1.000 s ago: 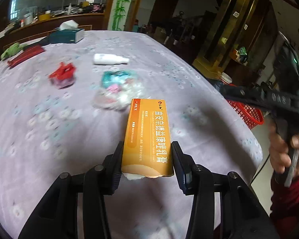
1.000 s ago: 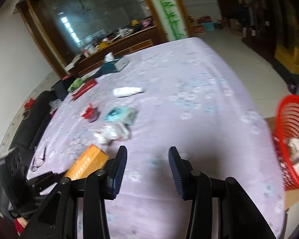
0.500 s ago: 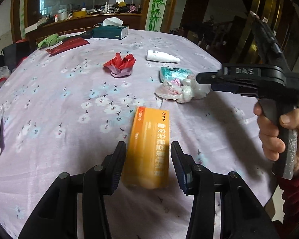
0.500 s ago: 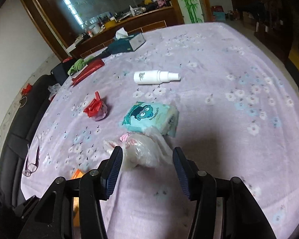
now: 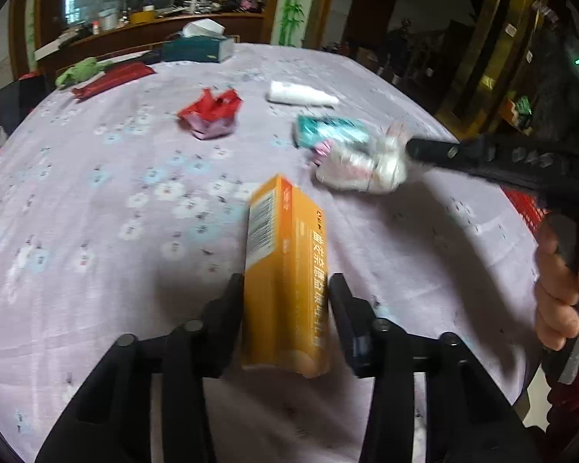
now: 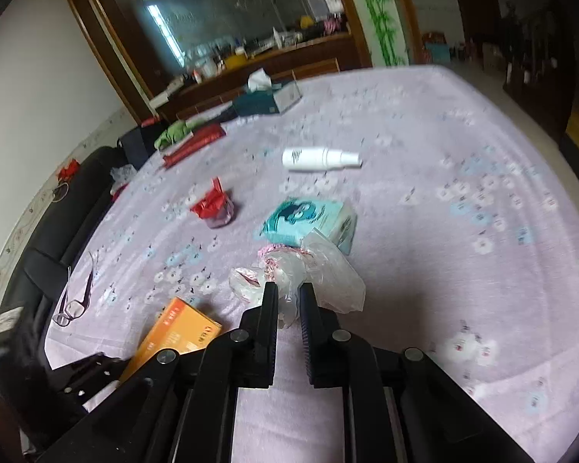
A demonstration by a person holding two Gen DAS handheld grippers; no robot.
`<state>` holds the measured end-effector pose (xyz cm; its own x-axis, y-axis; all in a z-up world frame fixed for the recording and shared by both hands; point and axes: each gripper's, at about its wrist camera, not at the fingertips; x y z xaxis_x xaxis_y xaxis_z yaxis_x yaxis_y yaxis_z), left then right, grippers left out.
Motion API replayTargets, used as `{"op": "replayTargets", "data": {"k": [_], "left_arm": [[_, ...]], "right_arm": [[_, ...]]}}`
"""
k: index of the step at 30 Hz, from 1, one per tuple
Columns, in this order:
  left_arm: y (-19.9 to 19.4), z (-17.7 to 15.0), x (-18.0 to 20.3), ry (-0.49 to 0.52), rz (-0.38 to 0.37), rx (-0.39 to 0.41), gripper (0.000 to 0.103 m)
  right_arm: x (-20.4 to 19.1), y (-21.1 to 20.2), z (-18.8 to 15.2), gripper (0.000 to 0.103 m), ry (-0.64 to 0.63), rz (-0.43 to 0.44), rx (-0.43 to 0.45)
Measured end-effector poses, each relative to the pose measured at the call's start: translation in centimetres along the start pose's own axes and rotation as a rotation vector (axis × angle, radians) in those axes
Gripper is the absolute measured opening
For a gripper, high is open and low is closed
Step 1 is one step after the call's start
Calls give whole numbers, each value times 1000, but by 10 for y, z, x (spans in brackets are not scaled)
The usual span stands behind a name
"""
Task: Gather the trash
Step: 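Grasp the clear plastic bag of tissues with the right tool, then carry the orange box with the left tool toward the basket while the right tool carries the bag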
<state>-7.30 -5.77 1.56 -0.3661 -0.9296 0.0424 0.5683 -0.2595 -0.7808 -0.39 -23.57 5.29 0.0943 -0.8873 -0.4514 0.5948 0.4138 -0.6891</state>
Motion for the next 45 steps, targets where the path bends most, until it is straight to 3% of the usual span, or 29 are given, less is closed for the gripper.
{"op": "replayTargets", "data": {"k": [4, 8, 16, 24, 33, 45], "left_arm": [[10, 1, 11, 42, 65, -12, 30], [7, 3, 11, 23, 41, 7, 24], [-20, 16, 21, 8, 104, 116, 23], [-33, 27, 51, 40, 266, 207, 24], [-31, 29, 69, 103, 351, 206, 24], [-34, 27, 70, 111, 368, 209, 24]], "right_arm": [[0, -22, -5, 11, -17, 10, 51], [4, -36, -12, 11, -22, 18, 80], [15, -64, -23, 11, -11, 22, 150], [23, -86, -36, 12, -17, -15, 216], [30, -95, -41, 12, -9, -8, 217], [27, -95, -43, 12, -12, -5, 207]]}}
Point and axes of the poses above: each gripper's, at about its wrist camera, not at the fingertips, and y roughly the way its jaws point, x to its right, z to its top, and after that the axes turned 11 degrees about y, right-handed
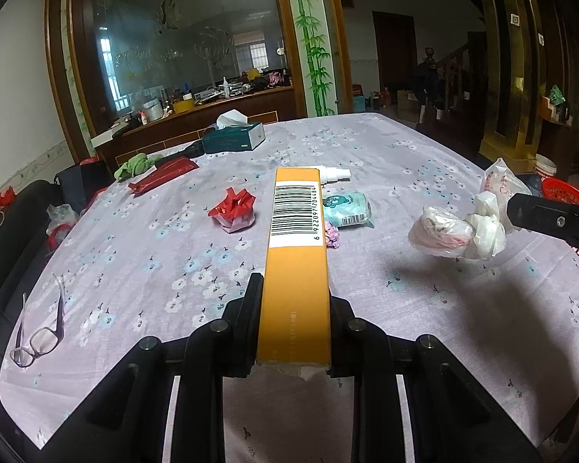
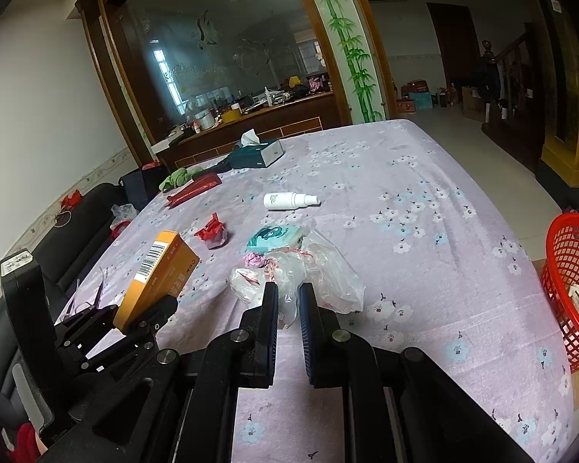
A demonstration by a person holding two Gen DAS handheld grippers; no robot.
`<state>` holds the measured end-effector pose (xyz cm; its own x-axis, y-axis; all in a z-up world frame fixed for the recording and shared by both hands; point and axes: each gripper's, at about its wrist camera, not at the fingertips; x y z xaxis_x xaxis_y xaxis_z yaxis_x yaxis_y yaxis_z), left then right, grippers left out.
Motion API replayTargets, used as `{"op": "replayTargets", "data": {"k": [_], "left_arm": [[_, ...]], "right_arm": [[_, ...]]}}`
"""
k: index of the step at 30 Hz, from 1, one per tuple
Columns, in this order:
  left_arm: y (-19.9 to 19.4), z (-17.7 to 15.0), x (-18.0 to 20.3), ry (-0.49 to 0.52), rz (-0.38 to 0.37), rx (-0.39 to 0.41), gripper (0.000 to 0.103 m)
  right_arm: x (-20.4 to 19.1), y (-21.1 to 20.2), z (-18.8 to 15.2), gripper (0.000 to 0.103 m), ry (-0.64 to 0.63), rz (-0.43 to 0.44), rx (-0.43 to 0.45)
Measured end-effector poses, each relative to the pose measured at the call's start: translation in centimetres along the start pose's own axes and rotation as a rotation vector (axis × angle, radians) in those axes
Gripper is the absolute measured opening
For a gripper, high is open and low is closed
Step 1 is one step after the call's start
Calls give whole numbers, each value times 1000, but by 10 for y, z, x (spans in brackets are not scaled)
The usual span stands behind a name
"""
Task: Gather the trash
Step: 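Carry the orange box with the left tool toward the basket while the right tool carries the bag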
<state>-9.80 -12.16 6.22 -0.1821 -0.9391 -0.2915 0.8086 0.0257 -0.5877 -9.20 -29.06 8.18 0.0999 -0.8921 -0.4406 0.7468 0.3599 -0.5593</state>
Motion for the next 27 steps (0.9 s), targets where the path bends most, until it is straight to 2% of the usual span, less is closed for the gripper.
{"op": "replayTargets", "data": {"k": [17, 27], "left_arm": [[-2, 0, -1, -1, -9, -3, 24], [-6, 12, -4, -35, -165, 0, 24]], "right_arm": [[1, 0, -1, 12, 8, 1, -3], [22, -20, 10, 12, 62, -12, 45]]}}
Point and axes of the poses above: each gripper's, at about its wrist camera, not at the fingertips, and y roughly the way its jaws point, x to its right, z to its top, and after that the axes turned 11 degrees about y, right-handed
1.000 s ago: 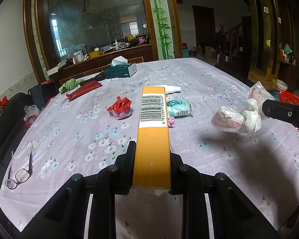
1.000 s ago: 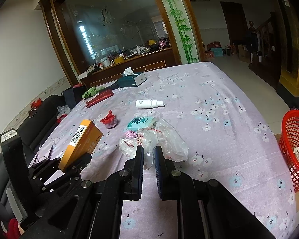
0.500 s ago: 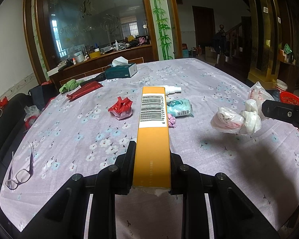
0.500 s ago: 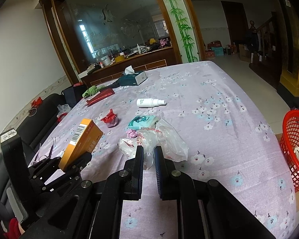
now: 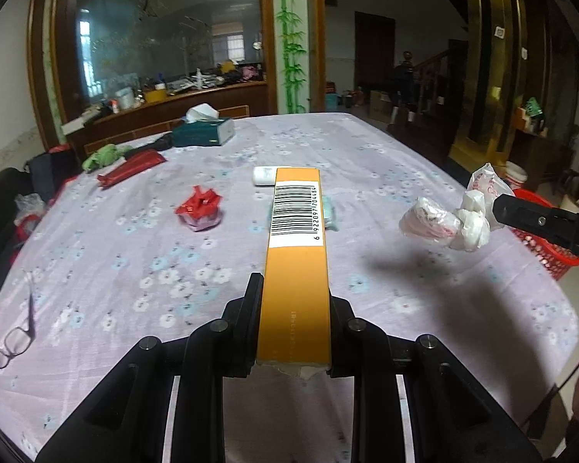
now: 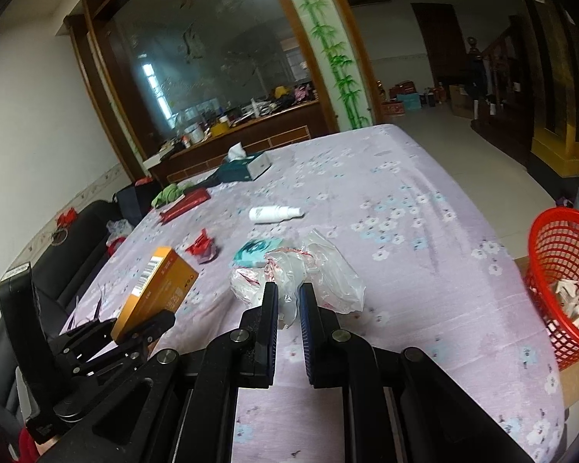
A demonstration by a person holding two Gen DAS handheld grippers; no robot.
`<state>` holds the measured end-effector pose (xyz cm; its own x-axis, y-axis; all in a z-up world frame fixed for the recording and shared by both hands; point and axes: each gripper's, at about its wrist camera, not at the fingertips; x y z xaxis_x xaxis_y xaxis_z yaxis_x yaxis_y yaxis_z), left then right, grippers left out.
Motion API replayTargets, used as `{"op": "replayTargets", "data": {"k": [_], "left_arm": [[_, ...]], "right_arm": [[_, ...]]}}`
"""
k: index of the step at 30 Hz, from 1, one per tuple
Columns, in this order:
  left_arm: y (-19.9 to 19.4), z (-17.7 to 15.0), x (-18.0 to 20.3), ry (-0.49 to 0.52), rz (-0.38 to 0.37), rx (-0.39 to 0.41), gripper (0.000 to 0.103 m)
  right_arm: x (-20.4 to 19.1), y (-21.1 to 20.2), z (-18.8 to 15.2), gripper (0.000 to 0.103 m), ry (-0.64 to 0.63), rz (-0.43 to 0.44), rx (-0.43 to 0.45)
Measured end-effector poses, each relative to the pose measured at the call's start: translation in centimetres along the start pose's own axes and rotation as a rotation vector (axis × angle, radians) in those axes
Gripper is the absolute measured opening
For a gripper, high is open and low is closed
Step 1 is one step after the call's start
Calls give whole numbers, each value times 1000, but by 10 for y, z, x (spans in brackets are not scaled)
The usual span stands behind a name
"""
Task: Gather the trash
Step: 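Carry the orange box with the left tool toward the basket while the right tool carries the bag, then open the left tool over the basket dropping the box while the right tool drops the bag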
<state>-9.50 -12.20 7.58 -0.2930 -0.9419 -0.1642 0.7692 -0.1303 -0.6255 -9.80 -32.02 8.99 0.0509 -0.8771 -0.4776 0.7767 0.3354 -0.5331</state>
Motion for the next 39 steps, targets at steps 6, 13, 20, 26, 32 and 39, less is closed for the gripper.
{"op": "replayTargets", "data": {"k": [6, 13, 20, 26, 32, 39], "left_arm": [[3, 15, 18, 14, -94, -3, 24], [6, 44, 56, 64, -223, 3, 24], [13, 75, 115, 148, -349, 10, 24], [19, 94, 165, 209, -430, 13, 24], [28, 104, 207, 256, -475, -1, 24], [34, 116, 233, 288, -491, -2, 24]], "right_arm": [[28, -17, 11, 12, 57, -39, 39], [77, -51, 28, 12, 144, -115, 121], [133, -96, 42, 12, 238, -208, 215], [177, -136, 47, 12, 314, -269, 283], [204, -161, 46, 12, 357, -301, 315], [223, -167, 44, 12, 388, -309, 312]]}}
Point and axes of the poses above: each gripper's, at about its wrist camera, not at the fingertips, and y roughly the way its jaws point, x to its right, z to its top, and after that the axes turned 11 degrees about y, right-handed
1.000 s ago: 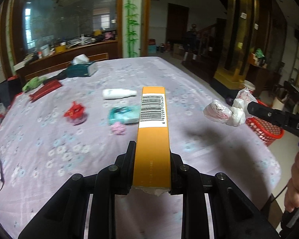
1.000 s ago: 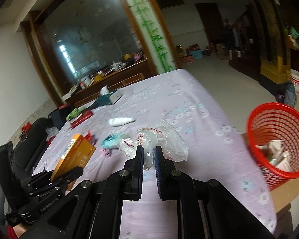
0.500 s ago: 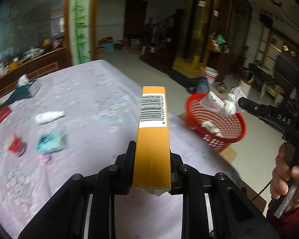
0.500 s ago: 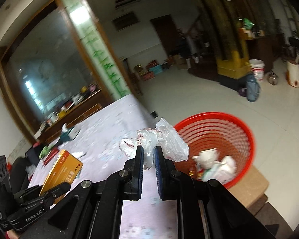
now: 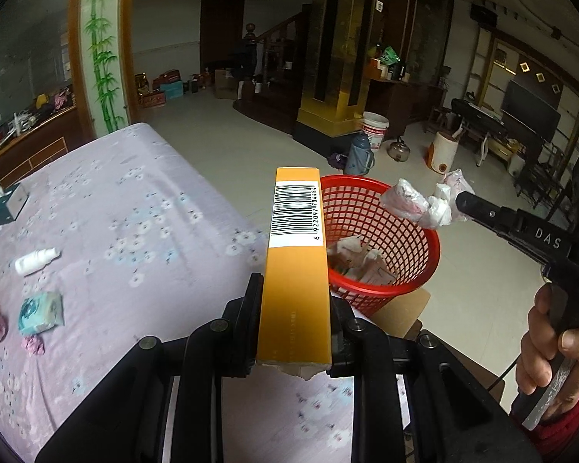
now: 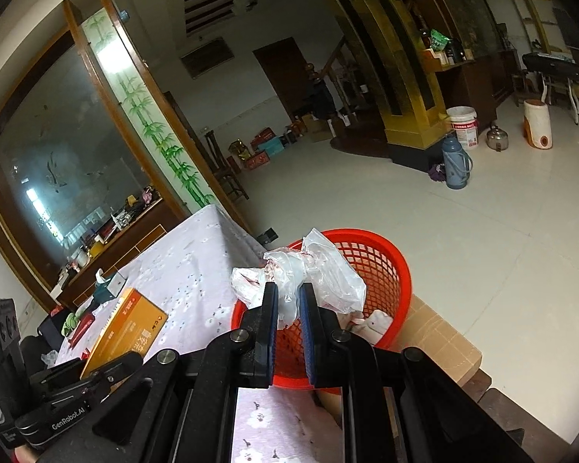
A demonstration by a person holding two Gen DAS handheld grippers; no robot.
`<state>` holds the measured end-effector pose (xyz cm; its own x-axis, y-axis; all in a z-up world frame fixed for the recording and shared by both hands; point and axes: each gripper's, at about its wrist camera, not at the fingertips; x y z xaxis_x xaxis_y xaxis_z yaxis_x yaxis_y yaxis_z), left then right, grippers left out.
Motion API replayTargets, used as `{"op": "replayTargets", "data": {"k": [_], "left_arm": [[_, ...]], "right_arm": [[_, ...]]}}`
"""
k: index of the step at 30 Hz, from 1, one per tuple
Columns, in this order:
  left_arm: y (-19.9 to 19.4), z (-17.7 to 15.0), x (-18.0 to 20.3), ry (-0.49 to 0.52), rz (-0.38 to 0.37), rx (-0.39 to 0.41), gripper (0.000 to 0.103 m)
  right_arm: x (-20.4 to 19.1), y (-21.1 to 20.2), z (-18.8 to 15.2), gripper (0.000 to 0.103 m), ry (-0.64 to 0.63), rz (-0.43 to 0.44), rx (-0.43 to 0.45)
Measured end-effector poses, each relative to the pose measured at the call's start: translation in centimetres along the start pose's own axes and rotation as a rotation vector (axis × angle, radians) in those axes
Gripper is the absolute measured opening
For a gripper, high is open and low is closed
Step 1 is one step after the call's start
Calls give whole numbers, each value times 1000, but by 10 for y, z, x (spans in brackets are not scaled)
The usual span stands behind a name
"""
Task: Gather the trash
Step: 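Open the left tool over the basket dropping the box while the right tool drops the bag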
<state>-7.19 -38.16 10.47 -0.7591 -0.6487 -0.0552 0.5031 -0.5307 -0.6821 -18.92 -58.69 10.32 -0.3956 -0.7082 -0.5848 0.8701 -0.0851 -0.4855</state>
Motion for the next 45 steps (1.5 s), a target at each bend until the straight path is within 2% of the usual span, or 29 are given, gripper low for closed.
{"op": "replayTargets", "data": {"k": [13, 22, 24, 25, 26, 27, 29, 33, 35, 45], "left_arm": [[57, 44, 23, 11, -75, -20, 24], [92, 55, 33, 1, -106, -39, 25], [98, 55, 34, -10, -116, -56, 41], [100, 53, 32, -25, -113, -60, 51], [98, 52, 31, -32, -111, -55, 52], [96, 50, 30, -32, -114, -51, 52], [88, 45, 28, -23, -108, -48, 52], [62, 31, 15, -26, -24, -30, 57], [49, 23, 5, -31, -5, -21, 58], [-19, -25, -79, -185, 125, -18, 60]], "right_arm": [[8, 16, 21, 14, 3, -39, 10], [11, 40, 31, 14, 2, -76, -12], [13, 50, 31, 20, -4, -100, -41], [13, 55, 31, 32, -3, -113, -58], [15, 57, 30, 42, 0, -119, -66], [16, 56, 29, 43, 5, -116, -63], [16, 53, 27, 44, 1, -116, -56], [8, 47, 23, 44, -8, -88, -60], [-2, 45, 17, 44, -34, -78, -59], [-81, 57, -27, 44, -196, 15, -157]]}}
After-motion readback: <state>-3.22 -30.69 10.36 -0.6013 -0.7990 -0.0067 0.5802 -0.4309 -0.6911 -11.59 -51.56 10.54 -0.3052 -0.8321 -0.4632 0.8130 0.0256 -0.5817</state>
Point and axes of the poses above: each gripper's, at about its wrist camera, not at the fingertips, and y roughly the way its jaws point, x to its right, z to its top, and after that the axes turned 11 degrees about y, right-handed
